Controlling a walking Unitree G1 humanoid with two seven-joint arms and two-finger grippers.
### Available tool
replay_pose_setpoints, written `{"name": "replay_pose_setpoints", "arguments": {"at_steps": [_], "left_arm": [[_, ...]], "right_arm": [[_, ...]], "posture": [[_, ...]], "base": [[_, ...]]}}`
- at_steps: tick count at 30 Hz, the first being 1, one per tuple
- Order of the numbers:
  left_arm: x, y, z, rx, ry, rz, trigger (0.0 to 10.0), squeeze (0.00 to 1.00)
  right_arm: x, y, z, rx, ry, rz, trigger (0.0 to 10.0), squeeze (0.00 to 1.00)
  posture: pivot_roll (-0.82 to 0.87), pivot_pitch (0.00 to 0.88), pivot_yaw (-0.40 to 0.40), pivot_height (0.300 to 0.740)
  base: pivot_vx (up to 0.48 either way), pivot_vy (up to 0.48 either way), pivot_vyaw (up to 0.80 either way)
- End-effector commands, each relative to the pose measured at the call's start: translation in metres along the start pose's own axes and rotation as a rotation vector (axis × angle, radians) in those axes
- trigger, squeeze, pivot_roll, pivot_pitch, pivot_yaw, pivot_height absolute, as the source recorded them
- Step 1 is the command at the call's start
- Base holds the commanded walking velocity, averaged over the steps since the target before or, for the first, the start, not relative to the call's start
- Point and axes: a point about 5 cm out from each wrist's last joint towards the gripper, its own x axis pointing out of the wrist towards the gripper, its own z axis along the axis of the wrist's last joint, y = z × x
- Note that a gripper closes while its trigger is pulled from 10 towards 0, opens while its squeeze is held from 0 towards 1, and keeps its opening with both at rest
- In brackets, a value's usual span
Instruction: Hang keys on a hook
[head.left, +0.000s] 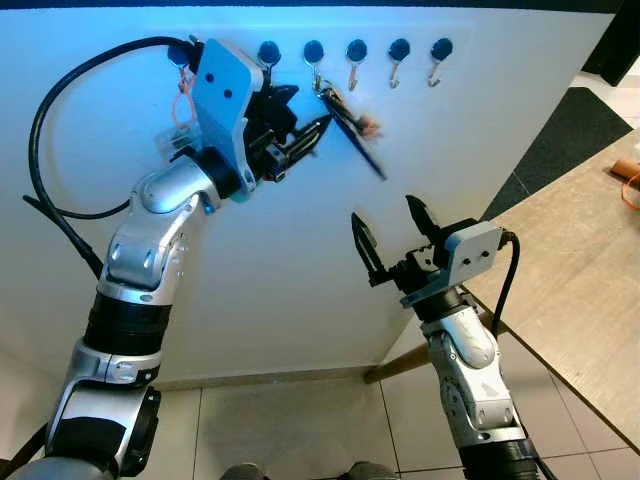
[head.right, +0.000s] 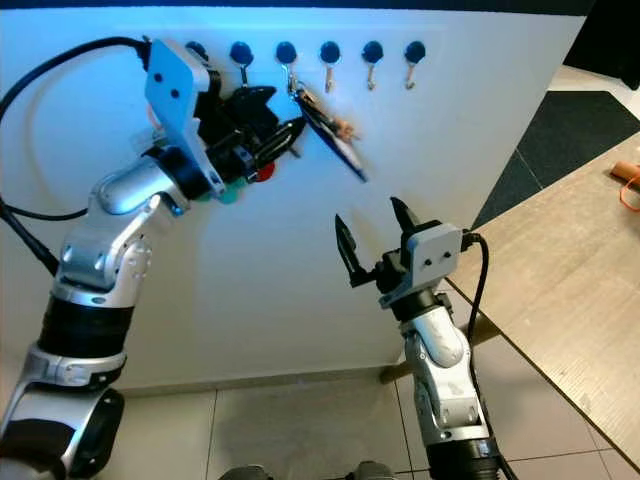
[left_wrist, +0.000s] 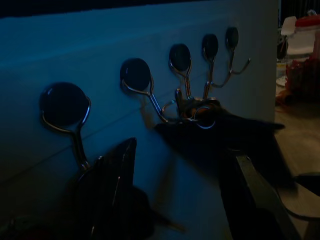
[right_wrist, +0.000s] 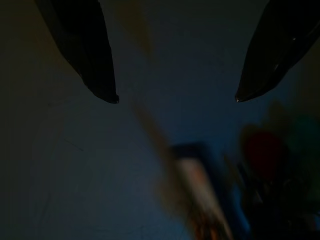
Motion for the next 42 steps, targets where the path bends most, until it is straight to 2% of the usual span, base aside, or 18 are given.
{"name": "replay_pose_setpoints", "arguments": {"at_steps": [1, 8, 9, 11, 12, 13, 14, 15, 23, 24, 25, 26, 27, 29, 30, 39, 42], "left_arm": [[0.001, 0.004, 0.003, -0.012, -0.018, 0.032, 10.0, 0.0], [0.001, 0.008, 0.007, -0.04, -0.035, 0.05, 10.0, 0.0], [0.001, 0.007, 0.006, -0.045, -0.034, 0.045, 10.0, 0.6], [0.0, 0.007, 0.006, -0.049, -0.033, 0.042, 10.0, 0.6], [0.0, 0.007, 0.006, -0.051, -0.034, 0.041, 10.0, 1.0], [0.001, 0.008, 0.007, -0.054, -0.038, 0.051, 10.0, 0.92], [0.001, 0.008, 0.007, -0.054, -0.038, 0.051, 10.0, 0.92], [0.001, 0.009, 0.008, -0.052, -0.043, 0.064, 10.0, 0.0], [0.003, 0.013, 0.015, -0.054, -0.079, 0.091, 10.0, 0.0], [0.003, 0.013, 0.015, -0.055, -0.082, 0.091, 10.0, 0.41], [0.003, 0.013, 0.015, -0.056, -0.083, 0.091, 10.0, 0.63], [0.003, 0.013, 0.015, -0.056, -0.083, 0.091, 10.0, 0.63], [0.003, 0.013, 0.016, -0.054, -0.084, 0.093, 10.0, 0.59], [0.003, 0.013, 0.016, -0.054, -0.084, 0.093, 10.0, 0.59], [0.003, 0.015, 0.017, -0.061, -0.096, 0.101, 10.0, 0.0], [0.002, 0.015, 0.024, -0.128, -0.167, 0.089, 10.0, 0.0], [0.0, 0.017, 0.032, -0.166, -0.227, 0.097, 10.0, 0.0]], "right_arm": [[-0.001, -0.001, 0.001, -0.003, 0.001, -0.005, 10.0, 0.0], [-0.001, -0.001, 0.002, -0.001, 0.0, -0.006, 10.0, 0.0], [-0.001, -0.001, 0.002, 0.0, 0.001, -0.005, 10.0, 0.0], [-0.001, 0.0, 0.002, 0.0, 0.001, -0.005, 10.0, 0.0], [-0.001, 0.0, 0.002, 0.0, 0.002, -0.005, 10.0, 0.0], [-0.001, 0.0, 0.001, 0.0, 0.003, -0.004, 10.0, 0.0], [-0.001, 0.0, 0.001, 0.0, 0.003, -0.004, 10.0, 0.0], [-0.001, 0.0, 0.001, 0.0, 0.005, -0.004, 10.0, 0.0], [-0.001, 0.0, 0.001, -0.003, 0.009, -0.004, 10.0, 0.0], [-0.001, 0.0, 0.001, -0.003, 0.009, -0.004, 10.0, 0.0], [-0.001, 0.0, 0.001, -0.002, 0.009, -0.005, 10.0, 0.0], [-0.001, 0.0, 0.001, -0.002, 0.009, -0.005, 10.0, 0.0], [-0.001, 0.0, 0.001, -0.002, 0.009, -0.005, 10.0, 0.0], [-0.001, 0.0, 0.001, -0.002, 0.009, -0.005, 10.0, 0.0], [-0.001, 0.0, 0.001, -0.002, 0.01, -0.006, 10.0, 0.0], [0.0, 0.0, 0.001, -0.004, 0.014, -0.005, 10.0, 0.0], [0.0, 0.0, 0.001, -0.004, 0.013, -0.004, 10.0, 0.0]], "posture": [[0.03, 0.092, -0.033, 0.74], [0.03, 0.092, -0.033, 0.74], [0.03, 0.093, -0.032, 0.74], [0.03, 0.093, -0.032, 0.74], [0.03, 0.093, -0.032, 0.74], [0.03, 0.094, -0.033, 0.74], [0.03, 0.094, -0.033, 0.74], [0.03, 0.094, -0.033, 0.74], [0.03, 0.094, -0.032, 0.74], [0.03, 0.095, -0.03, 0.74], [0.03, 0.094, -0.031, 0.74], [0.03, 0.094, -0.031, 0.74], [0.03, 0.095, -0.03, 0.74], [0.03, 0.095, -0.03, 0.74], [0.03, 0.095, -0.031, 0.74], [0.03, 0.096, -0.031, 0.74], [0.03, 0.096, -0.032, 0.74]], "base": [[0.0, 0.0, 0.0], [0.0, 0.0, 0.0], [0.0, 0.0, 0.0], [0.0, 0.0, 0.0], [0.0, 0.0, 0.0], [0.0, 0.0, 0.0], [0.0, 0.0, 0.0], [0.0, 0.0, 0.0], [0.0, 0.0, 0.0], [0.0, 0.0, 0.0], [0.0, 0.0, 0.0], [0.0, 0.0, 0.0], [0.0, 0.0, 0.0], [0.0, 0.0, 0.0], [0.0, 0.0, 0.0], [0.0, 0.0, 0.0], [0.0, 0.0, 0.0]]}}
